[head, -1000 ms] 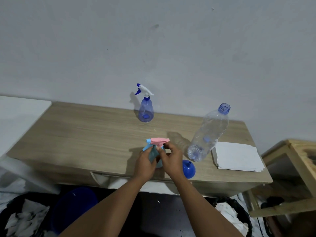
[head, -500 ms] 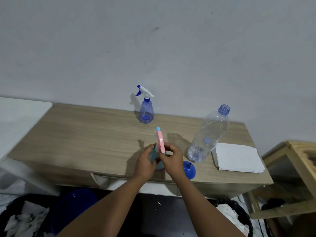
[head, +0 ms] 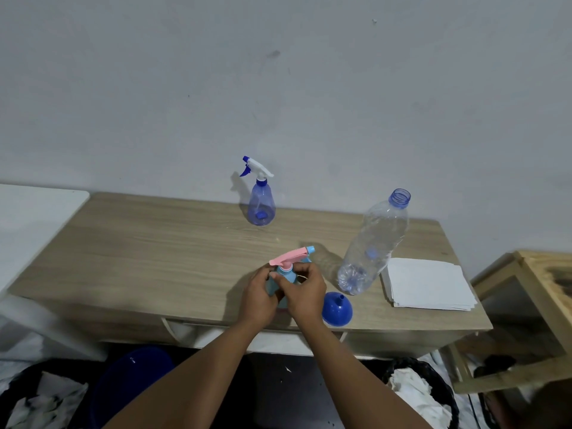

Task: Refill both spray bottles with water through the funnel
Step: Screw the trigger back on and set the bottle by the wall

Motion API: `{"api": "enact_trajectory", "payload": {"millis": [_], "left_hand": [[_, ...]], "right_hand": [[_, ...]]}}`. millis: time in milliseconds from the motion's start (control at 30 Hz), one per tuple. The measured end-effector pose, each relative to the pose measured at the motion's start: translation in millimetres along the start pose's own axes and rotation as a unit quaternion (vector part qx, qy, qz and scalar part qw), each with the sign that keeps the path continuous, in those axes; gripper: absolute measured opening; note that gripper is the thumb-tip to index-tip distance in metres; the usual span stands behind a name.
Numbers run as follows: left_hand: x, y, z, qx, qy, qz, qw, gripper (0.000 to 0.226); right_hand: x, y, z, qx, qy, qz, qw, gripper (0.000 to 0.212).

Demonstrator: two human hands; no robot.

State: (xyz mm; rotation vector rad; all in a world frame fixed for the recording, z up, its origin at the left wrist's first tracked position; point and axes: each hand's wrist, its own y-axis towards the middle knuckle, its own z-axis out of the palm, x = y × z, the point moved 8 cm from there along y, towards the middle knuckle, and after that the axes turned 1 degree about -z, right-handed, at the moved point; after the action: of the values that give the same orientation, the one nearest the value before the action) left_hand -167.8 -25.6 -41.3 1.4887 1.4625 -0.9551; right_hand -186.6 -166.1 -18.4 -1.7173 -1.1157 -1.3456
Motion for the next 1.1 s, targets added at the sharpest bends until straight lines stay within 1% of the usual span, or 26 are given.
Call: {"api": "enact_trajectory", "payload": {"millis": [67,167,233,333,400,433,500,567,633,700,767,800,833,900,1000,1100], "left_hand": [[-1,1,-2,0.000,-0.002,0.009,1.000,0.041],[-4,0,-3,0.002,-0.013,0.012,1.000,0.045],[-5,0,-4,-0.001,-0.014,0.003,1.000,0.045],[-5,1,-4,0.010,-0.024,-0.004,1.000,0.047],[-5,1,-3,0.019,-0.028,0.003,0.999,0.047],[-6,1,-3,0.019,-0.029,0.005,0.999,0.046],[-5,2,-5,0.011,-0.032,0.003,0.999,0.045],[-4,3,-4,0.007,-0.030,0.003,1.000,0.047],[-5,3,-4,0.010,-0.022,0.000,1.000,0.054],[-2,4,-3,0.016,-0.025,-0.005,1.000,0.055],[0,6,-3,0.021,-0.022,-0.004,1.000,0.053],[1,7,-2,0.025,-0.017,-0.004,1.000,0.051],[3,7,-2,0.025,-0.011,-0.005,1.000,0.051],[7,6,-3,0.017,-0.006,-0.010,1.000,0.053],[4,7,-3,0.008,-0.013,-0.003,1.000,0.051],[-5,7,-3,0.004,-0.024,0.004,1.000,0.052]], "right_hand": [[-2,-1,2,0.023,-0.019,-0.030,0.999,0.033],[-1,0,8,0.043,-0.066,-0.070,0.994,0.024],[1,5,11,0.022,-0.062,-0.053,0.996,0.021],[-1,7,10,0.003,-0.013,0.007,1.000,0.033],[-1,7,9,0.021,-0.013,-0.007,1.000,0.038],[-2,8,9,0.038,-0.023,-0.028,0.999,0.037],[-2,7,11,0.067,-0.052,-0.064,0.994,0.027],[-3,9,11,0.049,-0.054,-0.057,0.996,0.022],[-4,10,12,0.014,-0.033,-0.013,0.999,0.028],[-6,11,16,0.004,-0.008,0.020,1.000,0.037],[-6,11,16,0.020,-0.011,-0.005,1.000,0.042],[-4,11,16,0.037,-0.020,-0.027,0.999,0.040],[-4,11,16,0.056,-0.029,-0.044,0.997,0.032],[-6,13,16,0.078,-0.040,-0.054,0.995,0.019],[-5,15,14,0.037,-0.028,-0.031,0.998,0.021],[-4,13,16,-0.007,-0.010,-0.016,1.000,0.027]]}}
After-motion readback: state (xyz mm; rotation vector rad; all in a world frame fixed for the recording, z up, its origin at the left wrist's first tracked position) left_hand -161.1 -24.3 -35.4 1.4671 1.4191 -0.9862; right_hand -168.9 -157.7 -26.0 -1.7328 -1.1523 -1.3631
